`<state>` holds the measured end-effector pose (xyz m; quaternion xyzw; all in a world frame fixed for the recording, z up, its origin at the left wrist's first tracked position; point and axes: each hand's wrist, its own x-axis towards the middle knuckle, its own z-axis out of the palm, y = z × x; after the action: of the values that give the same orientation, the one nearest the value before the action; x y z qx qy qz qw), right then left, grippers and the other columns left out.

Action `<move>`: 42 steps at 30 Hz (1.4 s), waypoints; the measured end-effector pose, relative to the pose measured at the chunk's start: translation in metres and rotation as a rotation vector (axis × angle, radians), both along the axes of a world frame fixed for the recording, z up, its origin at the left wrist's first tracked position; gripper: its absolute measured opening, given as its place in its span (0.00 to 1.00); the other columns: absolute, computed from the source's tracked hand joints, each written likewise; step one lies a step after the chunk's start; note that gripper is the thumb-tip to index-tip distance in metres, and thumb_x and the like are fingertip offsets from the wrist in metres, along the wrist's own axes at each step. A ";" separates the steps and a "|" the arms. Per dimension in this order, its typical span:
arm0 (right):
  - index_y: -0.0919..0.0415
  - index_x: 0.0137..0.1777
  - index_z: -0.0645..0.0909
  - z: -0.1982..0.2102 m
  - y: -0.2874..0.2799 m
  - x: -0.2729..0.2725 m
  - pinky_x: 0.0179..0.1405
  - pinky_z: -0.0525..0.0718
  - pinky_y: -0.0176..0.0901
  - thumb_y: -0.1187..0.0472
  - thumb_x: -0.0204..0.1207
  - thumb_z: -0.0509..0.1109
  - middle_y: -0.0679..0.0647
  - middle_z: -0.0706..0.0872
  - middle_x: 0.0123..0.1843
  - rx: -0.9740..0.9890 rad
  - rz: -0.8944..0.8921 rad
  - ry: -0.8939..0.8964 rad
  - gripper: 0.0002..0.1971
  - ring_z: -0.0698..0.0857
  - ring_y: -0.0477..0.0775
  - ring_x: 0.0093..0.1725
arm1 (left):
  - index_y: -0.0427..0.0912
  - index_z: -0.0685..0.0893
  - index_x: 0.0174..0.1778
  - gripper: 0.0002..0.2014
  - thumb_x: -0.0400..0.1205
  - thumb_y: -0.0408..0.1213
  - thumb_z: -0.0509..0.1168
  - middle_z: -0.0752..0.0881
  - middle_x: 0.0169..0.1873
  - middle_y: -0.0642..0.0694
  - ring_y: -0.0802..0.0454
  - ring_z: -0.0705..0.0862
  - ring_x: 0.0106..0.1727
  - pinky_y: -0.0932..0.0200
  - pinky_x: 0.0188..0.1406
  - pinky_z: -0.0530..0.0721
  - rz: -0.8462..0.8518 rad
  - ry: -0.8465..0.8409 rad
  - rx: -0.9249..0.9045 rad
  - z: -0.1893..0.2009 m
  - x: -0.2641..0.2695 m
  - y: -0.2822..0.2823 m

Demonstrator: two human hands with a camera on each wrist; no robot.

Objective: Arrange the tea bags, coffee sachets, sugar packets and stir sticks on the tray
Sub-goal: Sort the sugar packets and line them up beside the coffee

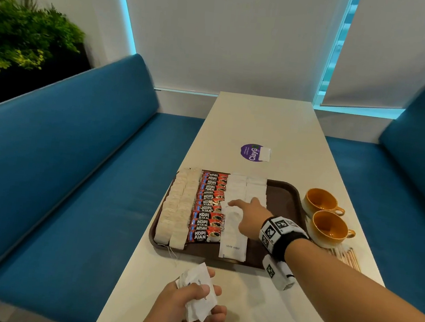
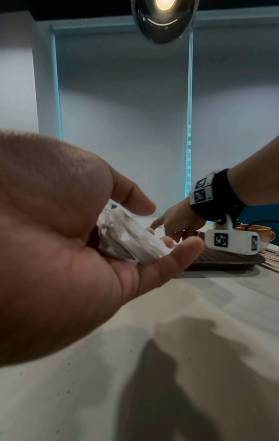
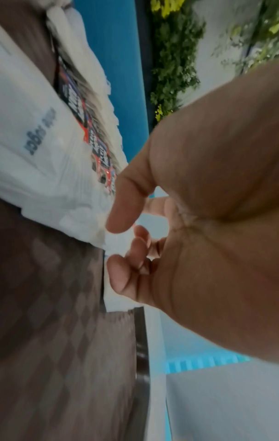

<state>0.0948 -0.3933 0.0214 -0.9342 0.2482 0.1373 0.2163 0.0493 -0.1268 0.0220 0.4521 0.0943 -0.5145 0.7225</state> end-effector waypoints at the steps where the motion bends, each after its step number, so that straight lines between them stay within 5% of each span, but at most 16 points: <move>1: 0.34 0.84 0.62 -0.002 0.005 0.006 0.35 0.83 0.42 0.68 0.78 0.62 0.59 0.68 0.73 -0.017 0.025 0.020 0.38 0.82 0.56 0.46 | 0.25 0.83 0.64 0.14 0.83 0.18 0.62 0.86 0.45 0.23 0.21 0.82 0.42 0.36 0.33 0.90 0.009 0.010 -0.002 0.000 0.002 0.001; 5: 0.30 0.86 0.57 -0.010 0.018 0.024 0.40 0.86 0.44 0.66 0.80 0.63 0.60 0.65 0.77 -0.050 0.060 0.078 0.40 0.82 0.61 0.52 | 0.24 0.84 0.62 0.20 0.73 0.17 0.70 0.86 0.45 0.22 0.21 0.83 0.41 0.34 0.34 0.90 0.023 0.001 -0.012 0.000 0.008 0.001; 8: 0.29 0.86 0.56 -0.016 0.022 0.029 0.48 0.89 0.47 0.61 0.81 0.65 0.60 0.63 0.79 -0.052 0.046 0.104 0.39 0.84 0.61 0.53 | 0.24 0.83 0.63 0.17 0.77 0.16 0.67 0.86 0.45 0.23 0.22 0.83 0.40 0.35 0.35 0.91 0.025 -0.006 -0.005 -0.001 0.009 -0.001; 12: 0.31 0.86 0.57 -0.020 0.020 0.030 0.42 0.88 0.45 0.62 0.80 0.64 0.60 0.62 0.79 -0.018 0.016 0.088 0.39 0.82 0.56 0.42 | 0.24 0.83 0.63 0.14 0.81 0.16 0.64 0.86 0.42 0.23 0.22 0.83 0.40 0.37 0.31 0.90 0.018 0.001 -0.005 0.000 0.009 -0.003; 20: 0.38 0.87 0.60 -0.013 0.015 0.018 0.37 0.88 0.43 0.65 0.79 0.64 0.61 0.63 0.79 0.101 -0.099 -0.105 0.38 0.85 0.55 0.42 | 0.25 0.83 0.64 0.17 0.78 0.16 0.67 0.86 0.44 0.23 0.23 0.84 0.38 0.34 0.36 0.91 0.010 -0.020 -0.021 0.001 0.006 0.002; 25: 0.49 0.74 0.78 -0.003 0.004 -0.030 0.32 0.86 0.39 0.68 0.75 0.66 0.62 0.79 0.68 0.254 -0.315 -0.333 0.27 0.87 0.53 0.40 | 0.26 0.83 0.64 0.16 0.81 0.17 0.60 0.86 0.52 0.21 0.20 0.85 0.40 0.31 0.44 0.90 0.028 -0.033 -0.060 0.006 0.003 0.010; 27: 0.49 0.65 0.82 0.008 0.012 -0.060 0.39 0.86 0.37 0.68 0.77 0.67 0.56 0.84 0.58 0.277 -0.307 -0.366 0.20 0.86 0.47 0.42 | 0.27 0.84 0.64 0.18 0.81 0.16 0.58 0.87 0.55 0.21 0.17 0.87 0.45 0.28 0.46 0.90 0.001 -0.062 -0.080 0.010 0.000 0.014; 31: 0.46 0.60 0.84 0.031 0.047 -0.123 0.39 0.84 0.32 0.68 0.80 0.68 0.49 0.86 0.52 0.376 -0.244 -0.392 0.16 0.87 0.47 0.47 | 0.30 0.82 0.67 0.18 0.83 0.16 0.59 0.88 0.58 0.24 0.17 0.87 0.55 0.30 0.49 0.90 -0.080 -0.147 -0.137 0.020 -0.015 0.020; 37: 0.43 0.58 0.87 0.048 0.099 -0.194 0.44 0.91 0.42 0.56 0.82 0.74 0.47 0.90 0.47 0.639 -0.226 -0.568 0.08 0.90 0.48 0.46 | 0.30 0.79 0.71 0.21 0.81 0.25 0.69 0.88 0.61 0.27 0.25 0.88 0.61 0.38 0.50 0.92 -0.152 -0.229 -0.161 0.030 -0.037 0.021; 42: 0.54 0.57 0.88 0.050 0.126 -0.219 0.42 0.91 0.45 0.56 0.76 0.81 0.53 0.93 0.46 0.797 -0.216 -0.646 0.12 0.92 0.54 0.42 | 0.34 0.82 0.68 0.19 0.81 0.30 0.71 0.91 0.58 0.32 0.34 0.91 0.56 0.49 0.38 0.91 -0.173 -0.370 -0.110 0.039 -0.056 0.018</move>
<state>-0.1237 -0.2675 0.0716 -0.7432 0.1923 -0.0969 0.6335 -0.0064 -0.1084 0.0615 0.5053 -0.1075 -0.4872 0.7041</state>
